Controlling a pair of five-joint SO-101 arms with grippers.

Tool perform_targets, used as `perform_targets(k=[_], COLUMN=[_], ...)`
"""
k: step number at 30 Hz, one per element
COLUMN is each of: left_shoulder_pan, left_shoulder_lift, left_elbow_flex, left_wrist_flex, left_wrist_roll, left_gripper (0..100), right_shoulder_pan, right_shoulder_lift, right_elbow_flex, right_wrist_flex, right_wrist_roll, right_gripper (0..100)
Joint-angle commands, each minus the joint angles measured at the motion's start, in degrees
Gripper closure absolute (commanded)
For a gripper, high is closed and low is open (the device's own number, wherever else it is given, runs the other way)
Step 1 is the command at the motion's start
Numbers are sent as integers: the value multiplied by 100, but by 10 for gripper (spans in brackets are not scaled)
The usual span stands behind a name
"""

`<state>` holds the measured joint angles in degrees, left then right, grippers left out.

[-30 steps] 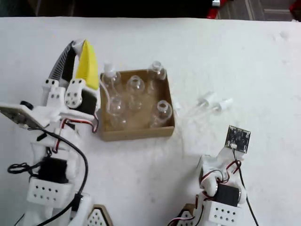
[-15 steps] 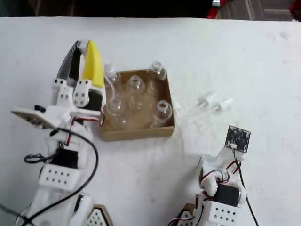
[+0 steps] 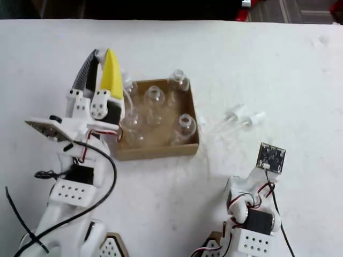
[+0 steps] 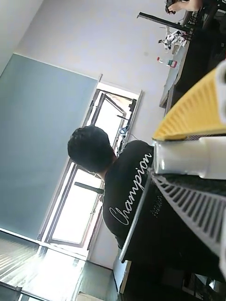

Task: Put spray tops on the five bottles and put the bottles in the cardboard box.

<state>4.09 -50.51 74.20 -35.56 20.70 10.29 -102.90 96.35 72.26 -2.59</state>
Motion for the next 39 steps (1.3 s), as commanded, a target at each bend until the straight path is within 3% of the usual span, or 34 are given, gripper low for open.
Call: perform_targets(k=[1, 6, 14, 28, 36, 39], left_shoulder_pan=[48, 84, 391, 602, 629, 567], left_shoulder_lift=[-22, -22, -66, -66, -66, -66], left_elbow_flex=[44, 308, 941, 1468, 2145, 2198], left_wrist_flex=[-132, -149, -158, -167, -1530, -1556], left_wrist_roll=[-97, -158, -1055, -1108, -1495, -1582], left_gripper=[980, 980, 980, 980, 980, 980], right_shoulder_pan=[66, 66, 66, 66, 66, 66], right_shoulder_lift=[-22, -22, -22, -22, -22, -22], right_elbow_flex=[53, 53, 53, 53, 53, 53], right_wrist_flex=[48, 48, 48, 48, 48, 48], right_wrist_roll=[-35, -35, -35, -35, -35, -35], right_gripper=[871, 871, 871, 871, 871, 871])
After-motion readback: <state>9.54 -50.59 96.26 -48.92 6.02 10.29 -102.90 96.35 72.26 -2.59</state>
